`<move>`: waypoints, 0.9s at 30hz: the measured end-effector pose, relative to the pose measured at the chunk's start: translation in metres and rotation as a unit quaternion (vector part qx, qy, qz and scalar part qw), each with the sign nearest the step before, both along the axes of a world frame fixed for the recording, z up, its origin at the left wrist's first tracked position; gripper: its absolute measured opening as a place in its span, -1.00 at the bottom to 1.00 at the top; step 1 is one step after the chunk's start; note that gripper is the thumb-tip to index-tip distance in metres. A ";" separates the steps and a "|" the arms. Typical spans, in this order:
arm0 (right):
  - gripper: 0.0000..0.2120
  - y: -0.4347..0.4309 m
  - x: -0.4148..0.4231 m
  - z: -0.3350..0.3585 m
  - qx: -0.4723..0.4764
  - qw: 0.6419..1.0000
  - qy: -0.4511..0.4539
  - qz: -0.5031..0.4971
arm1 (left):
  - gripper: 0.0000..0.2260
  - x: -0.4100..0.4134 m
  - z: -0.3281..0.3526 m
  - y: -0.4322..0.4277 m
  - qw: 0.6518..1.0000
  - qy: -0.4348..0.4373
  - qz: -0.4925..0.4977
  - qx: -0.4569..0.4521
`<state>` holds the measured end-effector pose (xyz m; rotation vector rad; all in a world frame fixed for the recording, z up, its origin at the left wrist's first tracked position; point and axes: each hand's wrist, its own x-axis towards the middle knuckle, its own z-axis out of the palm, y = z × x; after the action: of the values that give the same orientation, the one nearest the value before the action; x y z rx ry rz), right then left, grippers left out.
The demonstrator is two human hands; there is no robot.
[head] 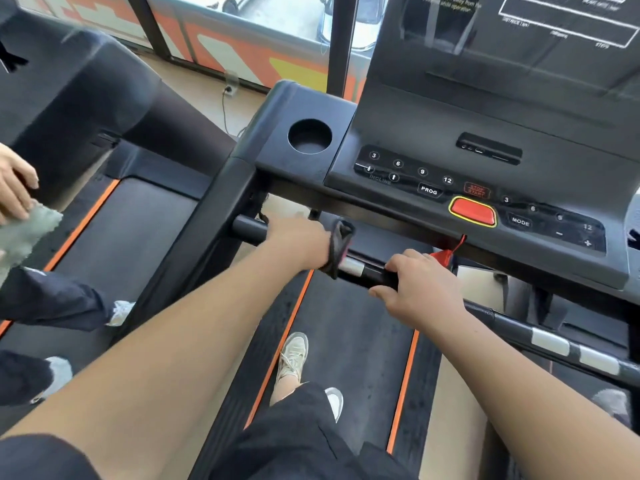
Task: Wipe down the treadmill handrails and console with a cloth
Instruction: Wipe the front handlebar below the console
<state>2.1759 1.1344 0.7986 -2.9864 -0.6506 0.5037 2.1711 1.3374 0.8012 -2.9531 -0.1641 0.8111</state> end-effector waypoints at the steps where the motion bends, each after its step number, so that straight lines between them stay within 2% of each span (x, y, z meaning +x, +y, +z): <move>1: -0.65 0.000 0.000 0.001 0.000 1.000 0.000 0.001 | -0.74 0.002 0.002 -0.022 1.000 0.007 -0.016 -0.012; 4: -0.77 -0.002 0.002 0.004 0.005 1.000 0.007 0.002 | -0.70 -0.006 -0.015 -0.067 0.994 -0.049 -0.058 -0.073; 7: -0.82 -0.002 0.002 0.003 0.009 1.000 -0.002 0.008 | -0.68 -0.014 -0.020 -0.054 0.984 -0.104 -0.092 -0.114; 9: -0.72 -0.002 0.003 0.002 -0.001 1.000 0.001 0.009 | -0.60 -0.011 -0.011 -0.024 0.985 -0.079 -0.074 -0.131; 12: -0.58 -0.003 0.003 0.001 -0.009 1.000 0.004 0.005 | -0.64 0.002 -0.005 0.032 0.994 -0.006 -0.010 -0.110; 14: -0.56 -0.005 0.002 -0.001 -0.001 1.000 0.001 0.003 | -0.61 0.006 -0.004 0.062 0.995 0.037 0.025 -0.089; 16: -0.56 -0.005 0.001 -0.001 0.006 1.000 -0.002 0.005 | -0.54 0.011 -0.008 0.075 0.988 0.054 0.087 -0.119; 18: -0.56 -0.005 0.002 -0.001 0.011 1.000 0.000 0.004 | -0.53 0.014 -0.013 0.069 0.986 0.059 0.104 -0.120; 21: -0.56 -0.005 0.003 0.000 0.010 1.000 0.002 0.005 | -0.44 0.005 -0.019 0.040 0.996 -0.006 0.067 -0.060; 23: -0.56 -0.005 0.003 -0.001 0.005 1.000 -0.002 0.007 | -0.50 -0.020 -0.023 0.009 0.994 -0.102 0.031 -0.031; 25: -0.56 -0.005 0.003 -0.002 0.006 1.000 -0.005 0.006 | -0.56 -0.053 -0.034 -0.014 0.979 -0.190 -0.007 -0.074; 27: -0.56 -0.005 0.002 -0.003 0.012 1.000 -0.013 0.006 | -0.43 -0.082 -0.055 -0.013 0.960 -0.245 -0.049 -0.127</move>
<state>2.1781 1.1293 0.7956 -2.9733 -0.6728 0.4563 2.0895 1.3239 0.7465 -3.3134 0.0667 0.0755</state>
